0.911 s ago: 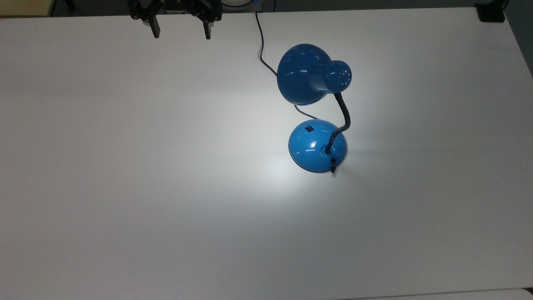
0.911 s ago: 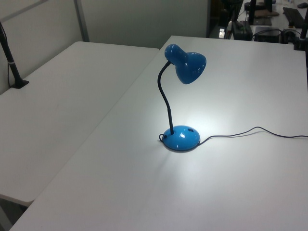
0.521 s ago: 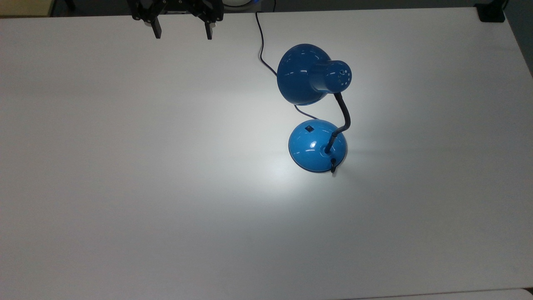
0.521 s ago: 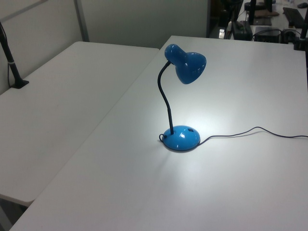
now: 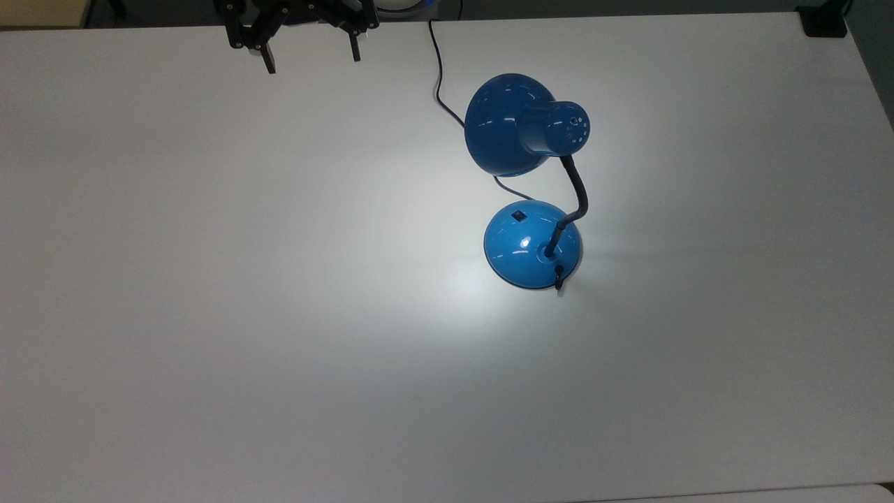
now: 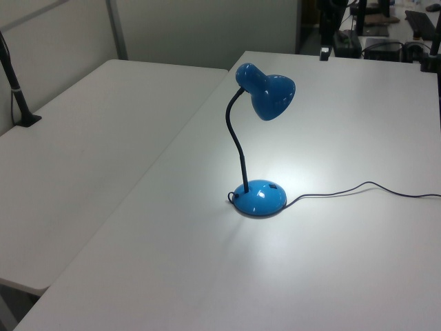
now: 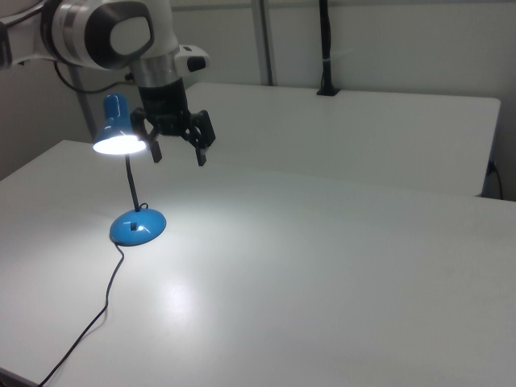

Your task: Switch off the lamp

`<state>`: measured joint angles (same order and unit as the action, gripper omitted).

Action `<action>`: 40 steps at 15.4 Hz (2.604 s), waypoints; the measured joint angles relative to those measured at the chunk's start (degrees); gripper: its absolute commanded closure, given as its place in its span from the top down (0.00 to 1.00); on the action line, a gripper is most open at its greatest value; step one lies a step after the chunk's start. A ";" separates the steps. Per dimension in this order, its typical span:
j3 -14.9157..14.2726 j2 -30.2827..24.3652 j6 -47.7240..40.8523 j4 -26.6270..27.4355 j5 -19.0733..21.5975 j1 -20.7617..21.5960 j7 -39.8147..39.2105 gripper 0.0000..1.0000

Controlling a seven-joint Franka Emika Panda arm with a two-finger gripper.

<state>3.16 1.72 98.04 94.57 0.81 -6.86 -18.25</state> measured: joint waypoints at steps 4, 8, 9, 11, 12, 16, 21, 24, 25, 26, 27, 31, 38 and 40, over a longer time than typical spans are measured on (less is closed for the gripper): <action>0.53 0.03 -3.64 2.37 -0.63 1.04 -7.57 0.68; 2.37 0.10 -3.67 7.04 -0.67 2.05 -9.49 0.00; 2.44 0.13 -3.54 7.92 -0.61 2.05 -9.55 0.00; 3.10 0.19 0.45 10.56 0.17 2.06 -9.82 0.00; 3.81 0.26 3.66 12.21 0.52 2.11 -9.82 0.00; 6.42 1.14 18.55 18.80 2.73 3.11 -8.72 0.00; 7.70 3.39 34.27 24.61 2.80 6.62 -3.07 0.00; 7.70 5.29 37.88 24.90 2.80 7.91 0.55 0.00; 7.73 6.19 39.27 24.90 2.81 8.56 2.02 0.00; 7.73 6.76 40.51 24.91 2.83 9.07 3.36 0.00; 7.73 7.37 41.87 24.92 2.84 9.60 4.77 0.00; 7.75 9.23 44.70 24.92 2.84 11.75 8.24 0.00; 7.75 11.11 49.32 24.92 2.84 13.33 11.76 0.00; 7.75 12.06 50.59 24.91 2.84 13.58 12.27 0.00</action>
<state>10.91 13.78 148.63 119.48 3.66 6.71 -5.98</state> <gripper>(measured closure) 0.991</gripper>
